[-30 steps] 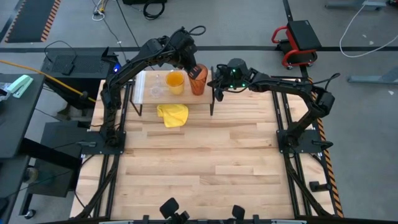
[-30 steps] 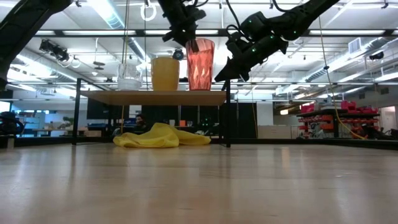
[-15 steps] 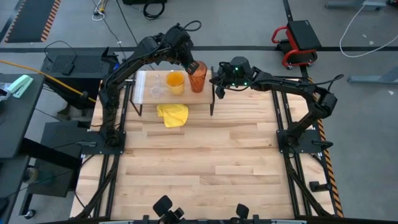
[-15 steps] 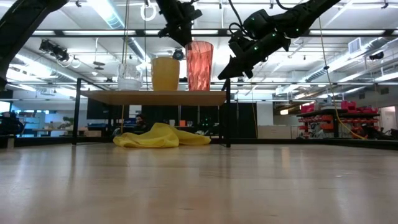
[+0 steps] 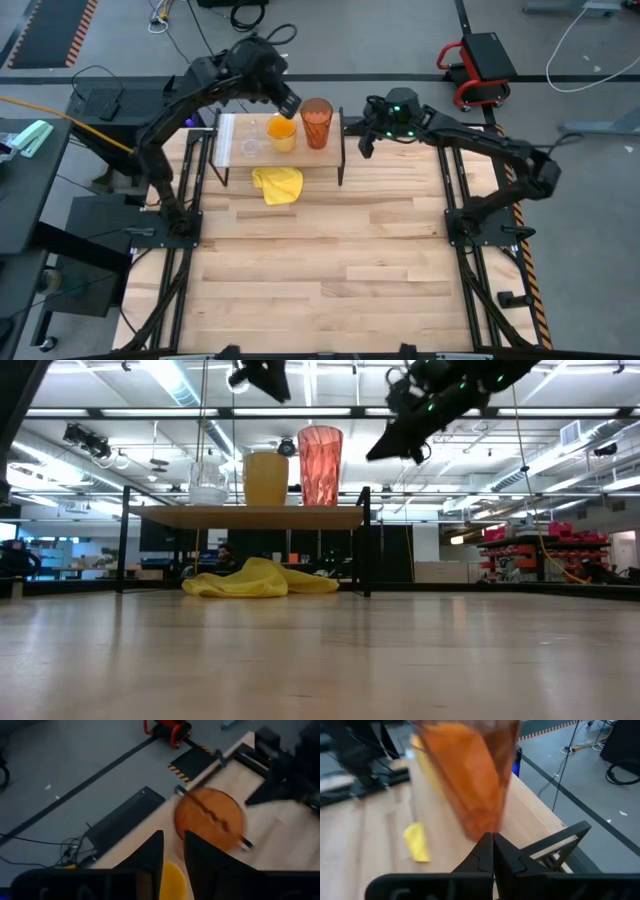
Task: Stack small to large cups/mugs on shelf
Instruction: Return to Home Position
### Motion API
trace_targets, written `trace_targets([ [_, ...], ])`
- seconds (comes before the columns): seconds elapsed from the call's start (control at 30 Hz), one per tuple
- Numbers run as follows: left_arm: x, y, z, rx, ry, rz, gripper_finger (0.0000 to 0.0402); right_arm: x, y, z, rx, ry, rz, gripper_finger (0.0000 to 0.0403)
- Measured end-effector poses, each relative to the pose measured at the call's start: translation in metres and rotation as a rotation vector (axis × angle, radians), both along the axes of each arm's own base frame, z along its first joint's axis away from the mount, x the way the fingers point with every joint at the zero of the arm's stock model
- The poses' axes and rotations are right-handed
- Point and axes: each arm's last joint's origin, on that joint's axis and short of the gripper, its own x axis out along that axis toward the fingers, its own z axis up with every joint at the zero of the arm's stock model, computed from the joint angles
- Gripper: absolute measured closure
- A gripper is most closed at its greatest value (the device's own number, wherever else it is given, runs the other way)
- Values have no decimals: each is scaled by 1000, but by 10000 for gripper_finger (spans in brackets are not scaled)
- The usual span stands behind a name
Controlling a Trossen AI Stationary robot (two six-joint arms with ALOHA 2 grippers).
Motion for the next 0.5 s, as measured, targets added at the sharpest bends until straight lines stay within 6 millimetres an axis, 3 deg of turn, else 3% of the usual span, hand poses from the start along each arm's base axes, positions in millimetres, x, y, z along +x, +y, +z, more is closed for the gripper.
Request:
trace_targets([
  [0.37, -30, -91, 18, -96, 93, -176, 333, -59, 88, 61, 118, -127, 114, 391],
  [0.5, -29, -124, 19, -85, 107, -270, 331, -85, 118, 72, 172, -153, 189, 391],
])
